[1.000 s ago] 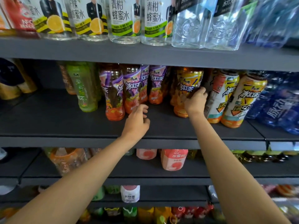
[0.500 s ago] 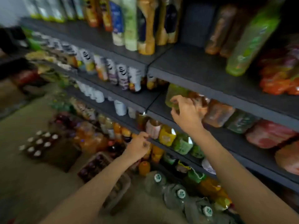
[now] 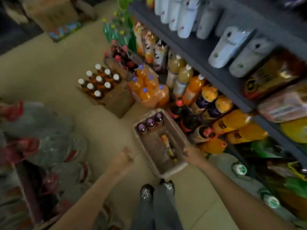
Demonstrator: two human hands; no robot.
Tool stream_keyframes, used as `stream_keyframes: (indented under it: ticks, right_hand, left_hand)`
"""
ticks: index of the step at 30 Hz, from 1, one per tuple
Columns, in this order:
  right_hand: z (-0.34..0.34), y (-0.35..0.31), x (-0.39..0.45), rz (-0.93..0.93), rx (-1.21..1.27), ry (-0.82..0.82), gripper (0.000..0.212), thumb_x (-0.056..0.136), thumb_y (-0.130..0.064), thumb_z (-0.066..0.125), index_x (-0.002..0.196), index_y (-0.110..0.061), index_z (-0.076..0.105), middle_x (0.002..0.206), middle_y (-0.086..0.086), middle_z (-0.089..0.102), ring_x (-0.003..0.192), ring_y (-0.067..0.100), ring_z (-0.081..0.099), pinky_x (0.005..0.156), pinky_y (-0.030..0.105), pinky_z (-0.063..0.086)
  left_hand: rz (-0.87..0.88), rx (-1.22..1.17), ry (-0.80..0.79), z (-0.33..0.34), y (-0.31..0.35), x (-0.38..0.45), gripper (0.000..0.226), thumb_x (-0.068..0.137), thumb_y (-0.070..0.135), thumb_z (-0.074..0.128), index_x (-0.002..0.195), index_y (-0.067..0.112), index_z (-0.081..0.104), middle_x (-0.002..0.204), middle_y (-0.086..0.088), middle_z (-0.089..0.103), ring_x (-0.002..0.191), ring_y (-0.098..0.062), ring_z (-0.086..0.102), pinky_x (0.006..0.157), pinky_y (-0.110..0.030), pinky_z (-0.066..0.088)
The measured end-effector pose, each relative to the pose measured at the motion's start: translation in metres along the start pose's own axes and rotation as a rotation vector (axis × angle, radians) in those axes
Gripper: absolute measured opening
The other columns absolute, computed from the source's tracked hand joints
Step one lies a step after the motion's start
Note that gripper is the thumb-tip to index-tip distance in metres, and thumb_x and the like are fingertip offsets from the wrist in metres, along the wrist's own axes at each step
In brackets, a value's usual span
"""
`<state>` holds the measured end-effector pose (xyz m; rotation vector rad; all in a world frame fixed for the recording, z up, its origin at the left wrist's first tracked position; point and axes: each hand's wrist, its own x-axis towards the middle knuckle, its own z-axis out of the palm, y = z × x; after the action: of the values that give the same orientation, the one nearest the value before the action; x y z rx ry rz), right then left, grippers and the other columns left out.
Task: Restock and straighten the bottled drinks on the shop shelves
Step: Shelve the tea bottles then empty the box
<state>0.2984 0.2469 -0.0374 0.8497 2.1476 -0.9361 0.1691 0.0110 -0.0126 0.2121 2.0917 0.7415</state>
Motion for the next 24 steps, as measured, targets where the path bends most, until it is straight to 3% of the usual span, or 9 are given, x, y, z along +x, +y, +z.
stream_keyframes:
  ticks: [1,2,3,6,9,12,16,19,24]
  right_hand:
    - [0.019,0.009,0.028,0.029,-0.014,-0.001,0.018,0.09,-0.006,0.048,0.072,-0.008,0.045,0.064,0.002,0.035,0.058,0.011,0.039,0.052,0.017,0.03]
    - [0.038,0.019,0.056,0.052,-0.05,-0.005,0.02,0.089,-0.009,0.05,0.07,-0.011,0.044,0.067,0.003,0.04,0.062,0.014,0.045,0.055,0.018,0.031]
    - [0.056,0.029,0.086,0.078,-0.056,-0.009,0.014,0.088,-0.013,0.052,0.075,-0.012,0.046,0.074,0.006,0.049,0.073,0.02,0.055,0.061,0.025,0.037]
    - [0.106,0.054,0.176,0.095,-0.088,-0.007,0.009,0.089,-0.023,0.054,0.086,-0.015,0.049,0.087,0.009,0.056,0.089,0.026,0.059,0.069,0.032,0.04]
    - [0.155,0.077,0.265,0.177,-0.161,0.003,0.028,0.091,-0.029,0.053,0.11,-0.009,0.055,0.109,0.013,0.061,0.103,0.03,0.059,0.078,0.036,0.045]
    - [0.203,0.108,0.339,0.284,-0.209,0.031,0.054,0.092,-0.038,0.05,0.134,-0.006,0.037,0.133,0.014,0.049,0.121,0.031,0.05,0.097,0.04,0.042]
    - [0.242,0.131,0.377,0.359,-0.05,0.093,0.065,0.092,-0.036,0.052,0.142,-0.006,0.023,0.139,0.015,0.041,0.123,0.032,0.047,0.097,0.038,0.041]
    - [0.219,0.115,0.368,0.306,-0.053,0.009,0.058,0.088,-0.039,0.056,0.135,-0.008,0.039,0.134,0.013,0.049,0.117,0.031,0.052,0.091,0.035,0.045]
    - [0.085,0.022,0.274,0.003,-0.538,-0.315,0.054,0.07,-0.042,0.077,0.107,-0.005,0.064,0.104,0.007,0.068,0.091,0.022,0.065,0.071,0.029,0.052]
  left_hand:
    - [0.017,0.072,0.137,0.009,-0.008,0.022,0.046,0.021,0.039,0.079,0.06,0.016,0.072,0.043,0.011,0.054,0.038,0.003,0.049,0.042,-0.011,0.041]
    - [0.131,0.225,0.132,0.015,-0.02,0.05,0.074,0.07,-0.01,0.004,0.071,0.016,0.073,0.057,0.003,0.063,0.051,-0.006,0.058,0.053,-0.019,0.048]
    - [0.139,0.287,0.094,0.026,-0.019,0.069,0.019,0.076,-0.002,0.063,0.088,0.012,0.069,0.074,-0.006,0.068,0.067,-0.014,0.063,0.066,-0.027,0.05]
    - [0.157,0.203,0.093,0.063,-0.062,0.151,0.014,0.089,0.005,0.051,0.101,0.004,0.059,0.094,-0.021,0.066,0.089,-0.033,0.064,0.08,-0.038,0.048]
    - [0.211,0.092,0.161,0.102,-0.106,0.221,0.018,0.086,0.01,0.053,0.103,0.009,0.058,0.084,-0.017,0.069,0.078,-0.033,0.065,0.073,-0.042,0.051]
    - [0.322,0.105,0.295,0.131,-0.146,0.275,0.03,0.085,0.008,0.054,0.113,0.021,0.049,0.079,-0.011,0.067,0.067,-0.034,0.062,0.065,-0.043,0.051]
    - [0.472,0.194,0.399,0.148,-0.171,0.311,0.038,0.081,0.009,0.055,0.116,0.022,0.049,0.081,-0.002,0.067,0.064,-0.026,0.062,0.063,-0.034,0.048]
    - [0.58,0.291,0.332,0.15,-0.163,0.314,0.046,0.072,0.016,0.05,0.117,0.022,0.044,0.087,0.002,0.064,0.073,-0.021,0.062,0.067,-0.023,0.044]
    - [0.587,0.486,0.086,0.118,-0.086,0.266,0.085,0.064,0.048,0.045,0.139,0.009,0.037,0.13,-0.013,0.054,0.119,-0.029,0.053,0.097,-0.044,0.045]
